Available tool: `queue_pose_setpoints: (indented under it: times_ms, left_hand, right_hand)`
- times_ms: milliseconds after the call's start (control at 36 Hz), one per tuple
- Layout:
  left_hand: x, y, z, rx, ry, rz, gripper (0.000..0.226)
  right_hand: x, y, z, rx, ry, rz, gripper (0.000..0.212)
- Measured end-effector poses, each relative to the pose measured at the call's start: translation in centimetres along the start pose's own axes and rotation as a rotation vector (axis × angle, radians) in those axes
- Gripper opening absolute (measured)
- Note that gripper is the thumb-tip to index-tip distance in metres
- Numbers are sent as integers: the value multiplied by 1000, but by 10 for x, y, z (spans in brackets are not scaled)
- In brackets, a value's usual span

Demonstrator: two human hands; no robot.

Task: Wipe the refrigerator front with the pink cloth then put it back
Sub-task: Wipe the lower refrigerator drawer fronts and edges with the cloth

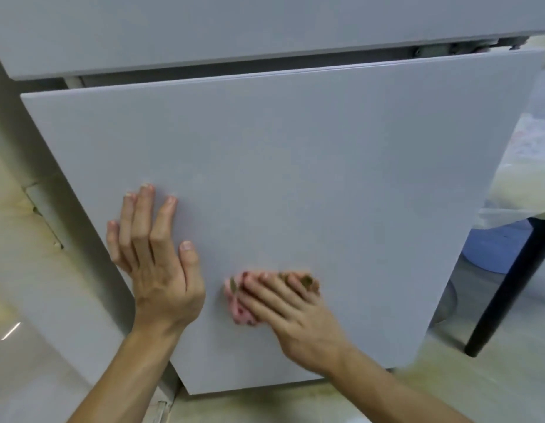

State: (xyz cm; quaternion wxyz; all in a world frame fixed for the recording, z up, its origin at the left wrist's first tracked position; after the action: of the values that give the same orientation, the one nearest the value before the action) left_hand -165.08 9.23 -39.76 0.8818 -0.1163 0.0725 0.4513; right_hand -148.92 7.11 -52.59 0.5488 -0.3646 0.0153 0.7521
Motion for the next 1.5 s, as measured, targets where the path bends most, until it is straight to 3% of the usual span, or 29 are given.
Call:
queue_pose_setpoints:
  times_ms: [83,167,333,444,528,639,750,972,1111,1194,1306,1389,1500]
  left_hand:
    - [-1,4,-2,-5,17,-7,60]
    - [0,5,-3,8,26,-4,61]
    - [-1,3,-3,4,-19,-12,60]
    - [0,4,-2,14,-11,-14,59]
    - [-6,10,-2,8,-6,-2,58]
    - [-15,28,-4,-6,12,7,62]
    - [-19,45,-9,8,58,25,66]
    - [-19,53,-14,48,123,-32,64]
    - [-20,57,-16,47,148,-27,63]
    - [-23,58,-18,43,146,-13,62]
    - [-35,73,-14,15,98,19,62]
    - [-47,94,-7,-30,62,72,63]
    - [-59,117,5,-79,57,93,65]
  right_hand:
    - [16,6,-26,-57,134,-3,84]
    - [1,-5,-18,-43,133,10,85]
    - [-73,-84,29,312,-233,27,75]
    - [-122,-125,77,533,-424,161,70]
    - [-138,-129,110,661,-564,279,67]
    - [-134,-99,141,704,-652,237,65]
    - [-105,-45,148,473,-548,147,64]
    - [25,58,26,-99,72,29,80]
    - [38,58,9,-38,242,89,87]
    - [17,51,28,6,121,117,90]
    - [-42,17,95,185,-226,191,92]
    - [-93,-15,153,346,-489,273,70]
    - [-129,-34,218,439,-645,341,53]
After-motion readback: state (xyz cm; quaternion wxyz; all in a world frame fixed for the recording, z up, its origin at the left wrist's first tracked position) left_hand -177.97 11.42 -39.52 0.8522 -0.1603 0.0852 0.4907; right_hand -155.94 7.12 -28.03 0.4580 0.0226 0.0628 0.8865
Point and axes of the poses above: each hand's wrist, its own z-axis towards the middle knuckle, its own x-axis out of the palm, y = z × x, the point moved 10 cm from there along z, towards the middle knuckle, and after that the axes turned 4 degrees about -z, right-handed, at the moved point
